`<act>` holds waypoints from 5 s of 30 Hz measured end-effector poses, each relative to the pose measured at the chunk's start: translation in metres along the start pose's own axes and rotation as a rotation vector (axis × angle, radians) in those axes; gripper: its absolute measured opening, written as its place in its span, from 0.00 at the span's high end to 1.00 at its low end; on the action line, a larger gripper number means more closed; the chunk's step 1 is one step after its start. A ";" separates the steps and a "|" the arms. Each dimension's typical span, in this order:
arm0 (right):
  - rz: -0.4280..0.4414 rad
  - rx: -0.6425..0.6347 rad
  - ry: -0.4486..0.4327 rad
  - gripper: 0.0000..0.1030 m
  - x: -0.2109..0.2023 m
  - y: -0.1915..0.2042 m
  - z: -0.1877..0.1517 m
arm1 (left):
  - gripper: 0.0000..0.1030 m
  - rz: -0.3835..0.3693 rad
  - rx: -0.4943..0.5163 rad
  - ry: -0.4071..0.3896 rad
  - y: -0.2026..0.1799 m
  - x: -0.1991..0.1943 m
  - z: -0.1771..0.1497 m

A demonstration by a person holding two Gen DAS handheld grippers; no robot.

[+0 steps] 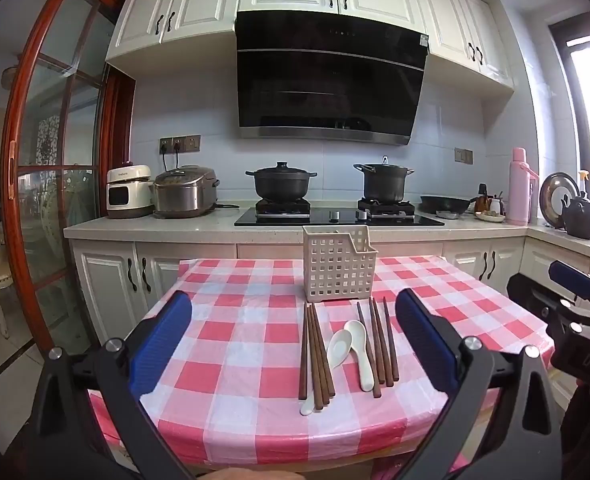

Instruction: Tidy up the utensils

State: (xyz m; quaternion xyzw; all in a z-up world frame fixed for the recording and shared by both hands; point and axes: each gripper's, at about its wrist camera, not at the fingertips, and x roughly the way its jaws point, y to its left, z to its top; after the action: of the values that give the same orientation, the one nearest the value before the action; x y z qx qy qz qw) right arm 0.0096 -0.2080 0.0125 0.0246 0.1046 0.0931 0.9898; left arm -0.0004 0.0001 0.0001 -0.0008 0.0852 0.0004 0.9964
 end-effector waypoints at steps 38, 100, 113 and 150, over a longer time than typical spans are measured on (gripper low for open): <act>0.013 0.008 0.013 0.17 0.003 0.002 -0.002 | 0.04 -0.011 -0.002 -0.004 -0.001 -0.005 0.004; 0.026 0.058 0.091 0.17 0.017 -0.006 -0.010 | 0.04 -0.019 0.000 0.068 0.000 0.004 -0.004; 0.021 0.087 0.139 0.17 0.036 -0.015 -0.016 | 0.04 0.002 0.022 0.119 0.003 0.022 -0.012; 0.021 0.159 0.589 0.49 0.260 -0.023 -0.046 | 0.05 -0.105 0.017 0.581 0.031 0.250 -0.052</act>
State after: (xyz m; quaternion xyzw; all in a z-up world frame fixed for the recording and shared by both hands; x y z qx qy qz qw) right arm 0.2541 -0.1804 -0.0864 0.0753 0.3937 0.0979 0.9109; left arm 0.2372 0.0310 -0.0934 0.0029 0.3669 -0.0520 0.9288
